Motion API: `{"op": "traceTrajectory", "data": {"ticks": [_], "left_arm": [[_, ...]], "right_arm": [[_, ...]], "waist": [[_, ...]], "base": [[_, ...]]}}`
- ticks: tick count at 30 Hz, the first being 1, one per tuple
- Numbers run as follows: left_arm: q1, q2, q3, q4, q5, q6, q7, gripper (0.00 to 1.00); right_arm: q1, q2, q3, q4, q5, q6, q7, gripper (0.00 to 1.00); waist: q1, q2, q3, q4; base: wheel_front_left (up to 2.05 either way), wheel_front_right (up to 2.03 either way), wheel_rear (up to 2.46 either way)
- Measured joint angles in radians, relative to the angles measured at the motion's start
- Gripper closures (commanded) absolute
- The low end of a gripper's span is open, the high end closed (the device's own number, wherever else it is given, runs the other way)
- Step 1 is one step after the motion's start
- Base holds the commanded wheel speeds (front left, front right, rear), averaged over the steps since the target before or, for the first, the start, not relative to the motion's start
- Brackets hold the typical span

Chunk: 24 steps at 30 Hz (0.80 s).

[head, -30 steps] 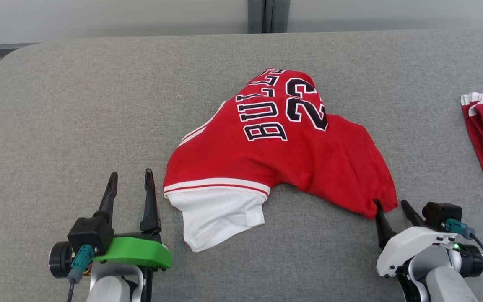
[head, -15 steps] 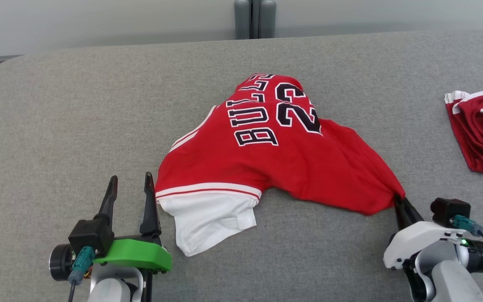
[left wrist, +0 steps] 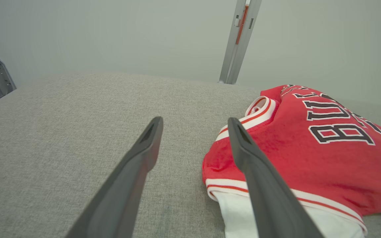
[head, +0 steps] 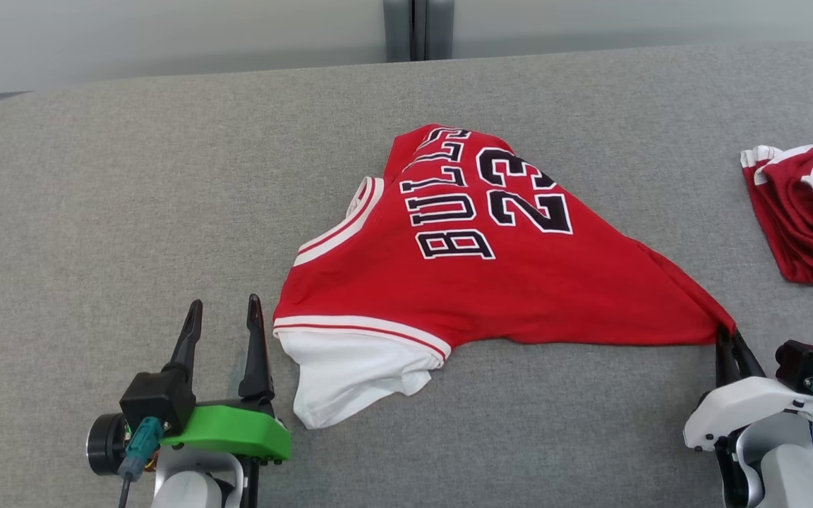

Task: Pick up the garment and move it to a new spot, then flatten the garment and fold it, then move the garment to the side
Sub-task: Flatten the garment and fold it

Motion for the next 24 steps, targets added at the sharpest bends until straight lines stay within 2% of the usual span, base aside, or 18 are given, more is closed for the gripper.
{"op": "traceTrajectory", "data": {"ticks": [1, 7, 12, 21, 24], "left_arm": [[0.0, 0.0, 0.0, 0.001, 0.0, 0.0, 0.0, 0.0], [0.0, 0.0, 0.002, 0.002, 0.0, 0.0, 0.0, 0.0], [0.0, 0.0, 0.007, -0.001, 0.0, 0.001, 0.0, 0.0], [-0.001, 0.0, 0.0, -0.003, -0.006, 0.001, 0.0, 0.0], [-0.001, 0.0, -0.01, 0.001, -0.012, 0.001, 0.0, 0.0]], "right_arm": [[0.001, 0.0, -0.001, 0.005, 0.005, 0.0, -0.002, 0.0], [0.018, -0.001, -0.025, 0.018, 0.028, 0.0, -0.025, 0.0], [0.018, -0.001, -0.017, -0.037, 0.037, 0.0, -0.042, 0.0], [0.018, -0.001, 0.074, -0.17, 0.054, 0.0, -0.046, 0.0], [0.017, -0.003, 0.14, -0.208, 0.062, -0.001, -0.042, 0.0]], "waist": [[0.0, 0.0, 0.0, 0.0], [0.0, 0.0, -0.005, -0.004], [0.0, 0.0, -0.015, -0.012], [0.0, 0.0, -0.046, -0.021], [0.0, 0.0, -0.06, -0.02]], "base": [[0.0, 0.0, 0.0], [0.0, 0.0, 0.0], [0.0, 0.0, 0.0], [0.0, 0.0, 0.0], [0.0, 0.0, 0.0]]}}
